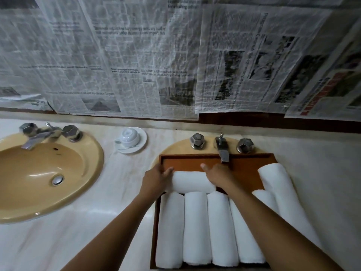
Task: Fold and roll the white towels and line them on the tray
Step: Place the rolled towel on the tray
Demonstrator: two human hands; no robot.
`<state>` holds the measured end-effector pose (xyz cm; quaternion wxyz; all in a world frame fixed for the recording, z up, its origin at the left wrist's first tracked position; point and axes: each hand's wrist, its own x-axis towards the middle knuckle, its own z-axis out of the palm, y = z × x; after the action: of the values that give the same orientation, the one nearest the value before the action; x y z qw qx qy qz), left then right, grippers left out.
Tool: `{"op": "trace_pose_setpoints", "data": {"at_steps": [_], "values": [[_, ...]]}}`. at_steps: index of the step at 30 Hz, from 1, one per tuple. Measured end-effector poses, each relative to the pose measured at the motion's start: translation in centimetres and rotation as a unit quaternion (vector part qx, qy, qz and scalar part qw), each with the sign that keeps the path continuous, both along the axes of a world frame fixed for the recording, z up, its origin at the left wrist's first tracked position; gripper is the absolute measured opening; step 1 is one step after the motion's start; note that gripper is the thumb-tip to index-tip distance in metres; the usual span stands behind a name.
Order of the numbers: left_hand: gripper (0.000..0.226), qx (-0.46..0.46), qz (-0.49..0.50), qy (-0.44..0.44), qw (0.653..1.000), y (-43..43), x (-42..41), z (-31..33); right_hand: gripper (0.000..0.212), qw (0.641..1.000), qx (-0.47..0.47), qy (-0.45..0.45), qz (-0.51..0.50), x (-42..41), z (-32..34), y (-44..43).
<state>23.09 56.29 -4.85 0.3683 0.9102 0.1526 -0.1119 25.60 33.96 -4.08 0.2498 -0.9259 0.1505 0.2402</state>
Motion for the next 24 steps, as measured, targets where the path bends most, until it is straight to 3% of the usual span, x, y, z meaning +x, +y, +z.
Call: {"op": "trace_pose_setpoints", "data": {"at_steps": [7,15,20,24], "values": [[0.022,-0.117,0.032,-0.019,0.992,1.9,-3.3,0.0,0.045,0.989,0.117,-0.063,-0.058,-3.8,-0.4,-1.3],[0.018,-0.143,0.08,-0.055,0.985,1.8,-3.8,-0.1,0.044,0.976,0.088,-0.144,-0.139,-4.3,-2.4,0.2],[0.015,-0.14,0.069,-0.054,0.986,1.9,-3.5,0.0,0.045,0.979,0.057,-0.143,-0.131,-4.5,-2.5,0.8],[0.014,-0.165,0.046,-0.05,0.984,2.4,-3.7,0.1,0.034,0.98,0.032,-0.154,-0.118,-5.1,-1.6,1.0]]}}
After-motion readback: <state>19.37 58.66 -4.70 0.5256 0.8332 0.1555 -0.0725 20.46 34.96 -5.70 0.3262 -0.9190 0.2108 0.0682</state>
